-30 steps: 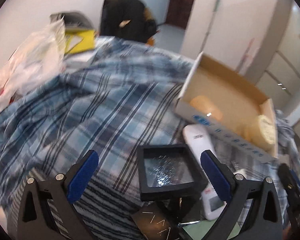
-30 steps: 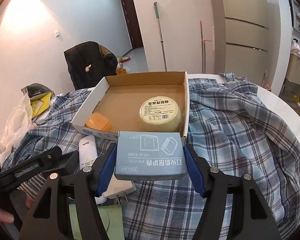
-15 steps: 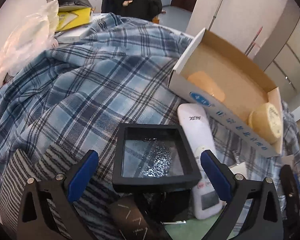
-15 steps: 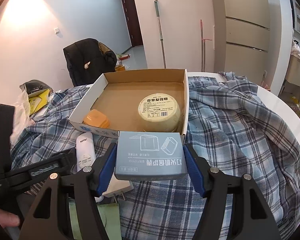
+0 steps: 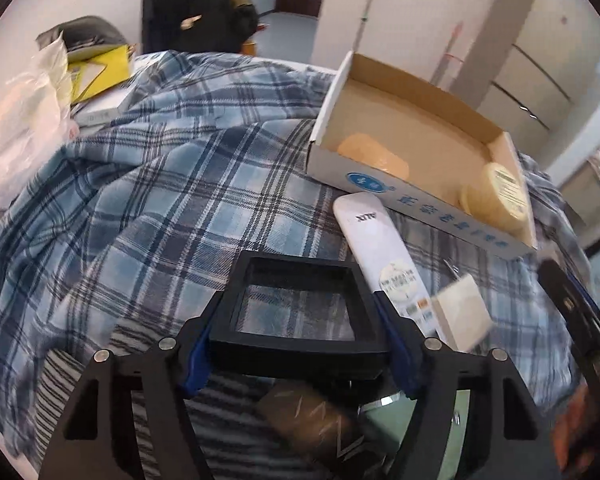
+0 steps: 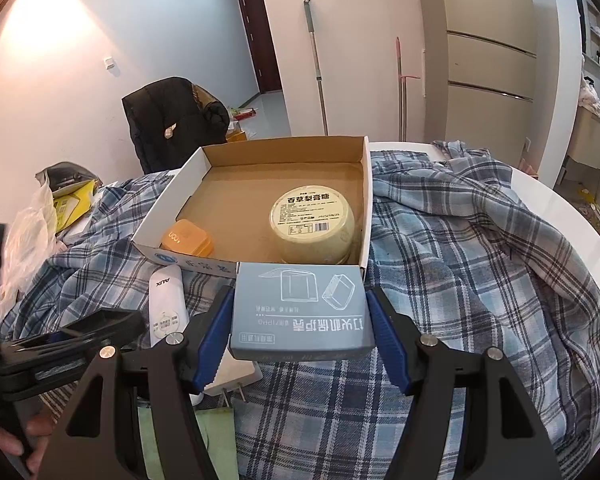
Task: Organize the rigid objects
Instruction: 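Carry the black frame and blue-grey box into the white box and release both, then withdraw both tools from the box, then grasp the green felt pouch with the right tool while the left tool moves toward the black UNNY box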
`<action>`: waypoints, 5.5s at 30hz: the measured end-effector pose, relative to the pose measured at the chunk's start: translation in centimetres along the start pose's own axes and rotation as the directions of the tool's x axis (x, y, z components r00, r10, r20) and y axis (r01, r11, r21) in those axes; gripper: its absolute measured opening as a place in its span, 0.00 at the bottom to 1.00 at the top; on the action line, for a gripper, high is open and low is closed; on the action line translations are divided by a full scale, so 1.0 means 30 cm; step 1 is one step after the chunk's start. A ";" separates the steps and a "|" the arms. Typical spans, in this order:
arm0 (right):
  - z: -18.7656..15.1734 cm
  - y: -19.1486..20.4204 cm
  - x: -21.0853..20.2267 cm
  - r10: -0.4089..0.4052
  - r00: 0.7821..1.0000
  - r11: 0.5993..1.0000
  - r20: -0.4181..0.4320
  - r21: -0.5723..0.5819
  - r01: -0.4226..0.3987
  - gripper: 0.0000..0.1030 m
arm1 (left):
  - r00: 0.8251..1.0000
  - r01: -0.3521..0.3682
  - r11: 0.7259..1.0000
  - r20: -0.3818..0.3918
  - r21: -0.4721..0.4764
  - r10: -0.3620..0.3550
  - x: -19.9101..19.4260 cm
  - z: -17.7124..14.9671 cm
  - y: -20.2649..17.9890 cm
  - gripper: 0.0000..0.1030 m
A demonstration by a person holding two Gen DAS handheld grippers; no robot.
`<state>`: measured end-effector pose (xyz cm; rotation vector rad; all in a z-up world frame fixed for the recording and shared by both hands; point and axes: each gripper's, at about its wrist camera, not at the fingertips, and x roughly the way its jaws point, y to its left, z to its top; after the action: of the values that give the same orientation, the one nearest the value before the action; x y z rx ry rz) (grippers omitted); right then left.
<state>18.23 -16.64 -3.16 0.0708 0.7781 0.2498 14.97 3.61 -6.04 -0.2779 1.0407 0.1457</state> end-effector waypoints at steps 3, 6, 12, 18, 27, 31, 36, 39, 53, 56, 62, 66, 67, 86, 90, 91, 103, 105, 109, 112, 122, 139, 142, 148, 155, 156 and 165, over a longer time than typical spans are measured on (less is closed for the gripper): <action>0.000 -0.004 0.000 0.000 1.000 1.000 0.002 0.006 0.000 0.63 | 0.998 0.035 0.998 0.052 0.059 -0.038 -0.062 -0.008 0.018 0.70; 0.001 -0.005 -0.005 -0.005 1.000 1.000 0.012 0.008 0.005 0.63 | 0.989 0.023 0.992 0.144 0.124 -0.041 -0.133 -0.019 0.022 0.70; 0.009 0.022 -0.032 0.000 0.999 1.000 0.033 -0.016 0.000 0.63 | 0.945 -0.024 0.973 0.323 0.230 -0.054 -0.309 -0.052 -0.004 0.70; 0.062 0.026 -0.148 0.016 0.995 1.000 0.097 0.009 -0.017 0.63 | 0.901 0.024 0.968 0.414 0.251 -0.130 -0.441 0.011 -0.029 0.70; 0.291 0.060 -0.305 -0.051 0.971 0.999 0.234 0.003 0.052 0.63 | 0.841 0.102 0.950 0.485 0.294 -0.240 -0.543 0.226 -0.166 0.70; 0.441 0.066 -0.320 -0.136 0.947 0.987 0.291 0.126 0.103 0.63 | 0.800 0.142 0.950 0.533 0.277 -0.275 -0.538 0.396 -0.245 0.70; 0.545 0.062 -0.289 -0.173 0.919 0.969 0.354 0.228 0.095 0.63 | 0.839 0.060 0.950 0.500 0.306 -0.214 -0.422 0.500 -0.297 0.70; 0.582 0.046 -0.200 -0.146 0.939 0.972 0.313 0.220 0.078 0.63 | 0.845 0.005 0.950 0.507 0.313 -0.171 -0.307 0.478 -0.269 0.70; 0.470 -0.045 0.192 -0.117 0.989 0.986 0.096 0.131 0.104 0.63 | 0.956 0.153 0.934 0.192 0.322 -0.223 0.197 0.510 -0.221 0.70; 0.451 -0.057 0.251 -0.114 0.992 0.987 0.047 0.115 0.108 0.63 | 0.966 0.151 0.934 0.152 0.322 -0.209 0.240 0.506 -0.251 0.70; 0.433 -0.065 0.306 -0.089 0.996 0.990 -0.013 0.110 0.090 0.63 | 0.978 0.094 0.928 0.140 0.360 -0.153 0.273 0.476 -0.283 0.70; 0.428 -0.053 0.323 -0.089 0.996 0.992 -0.018 0.087 0.090 0.63 | 0.984 0.086 0.928 0.115 0.362 -0.136 0.310 0.470 -0.288 0.70; 0.427 -0.049 0.326 -0.084 0.996 0.993 -0.021 0.082 0.085 0.63 | 0.986 0.081 0.930 0.110 0.358 -0.129 0.318 0.468 -0.287 0.70; 0.415 -0.034 0.348 -0.093 0.995 0.993 -0.030 0.068 0.095 0.63 | 0.981 0.120 0.933 0.103 0.340 -0.164 0.354 0.452 -0.281 0.71; 0.421 -0.039 0.331 -0.087 0.996 0.994 -0.001 0.069 0.087 0.63 | 0.940 0.093 0.940 0.282 0.329 -0.191 0.254 0.451 -0.254 0.86; 0.423 -0.043 0.326 -0.088 0.996 0.993 0.009 0.075 0.087 0.63 | 0.927 0.085 0.942 0.322 0.326 -0.195 0.231 0.448 -0.251 0.86; 0.396 -0.034 0.397 -0.074 0.997 0.996 -0.033 0.041 0.076 0.63 | 0.801 0.142 0.950 0.532 0.279 -0.276 0.059 0.452 -0.163 1.00; 0.389 -0.031 0.409 -0.085 0.996 0.996 -0.041 0.025 0.086 0.63 | 0.802 0.131 0.949 0.533 0.286 -0.271 0.061 0.452 -0.161 1.00; 0.381 -0.039 0.423 -0.097 0.994 0.995 -0.042 0.014 0.097 0.63 | 0.803 0.080 0.953 0.548 0.292 -0.235 0.072 0.445 -0.174 1.00; 0.373 -0.045 0.444 -0.086 0.994 0.996 -0.068 0.021 0.087 0.63 | 0.801 0.078 0.945 0.545 0.318 -0.249 0.067 0.438 -0.185 1.00; 0.365 0.001 0.442 -0.144 0.988 0.989 -0.053 -0.052 0.141 0.69 | 0.820 0.066 0.958 0.532 0.278 -0.211 0.023 0.453 -0.181 1.00; 0.409 0.065 -0.191 -0.070 0.956 0.995 0.286 -0.054 0.089 0.70 | 0.632 0.127 0.926 0.691 0.355 -0.352 -0.566 0.284 -0.160 1.00; 0.359 0.095 -0.304 -0.051 0.946 0.991 0.321 -0.099 0.087 0.73 | 0.594 0.103 0.916 0.714 0.388 -0.370 -0.656 0.206 -0.135 1.00; 0.248 0.145 -0.511 0.031 0.914 0.991 0.404 -0.131 0.024 0.91 | 0.549 0.070 0.904 0.740 0.423 -0.389 -0.776 0.051 -0.085 1.00; 0.123 0.172 -0.624 0.058 0.880 0.994 0.472 -0.106 -0.009 1.00 | 0.501 0.054 0.911 0.778 0.409 -0.379 -0.854 -0.095 -0.007 1.00; 0.107 0.176 -0.623 0.070 0.880 0.994 0.470 -0.106 -0.022 1.00 | 0.498 0.060 0.912 0.779 0.406 -0.380 -0.855 -0.114 0.006 1.00; -0.013 0.170 -0.541 0.131 0.922 0.990 0.364 -0.091 -0.105 1.00 | 0.581 0.157 0.907 0.706 0.391 -0.405 -0.765 -0.176 0.072 1.00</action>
<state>5.84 -15.74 8.46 0.0954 0.3890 0.3662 -1.42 4.40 10.99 -0.0843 0.1126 -0.1827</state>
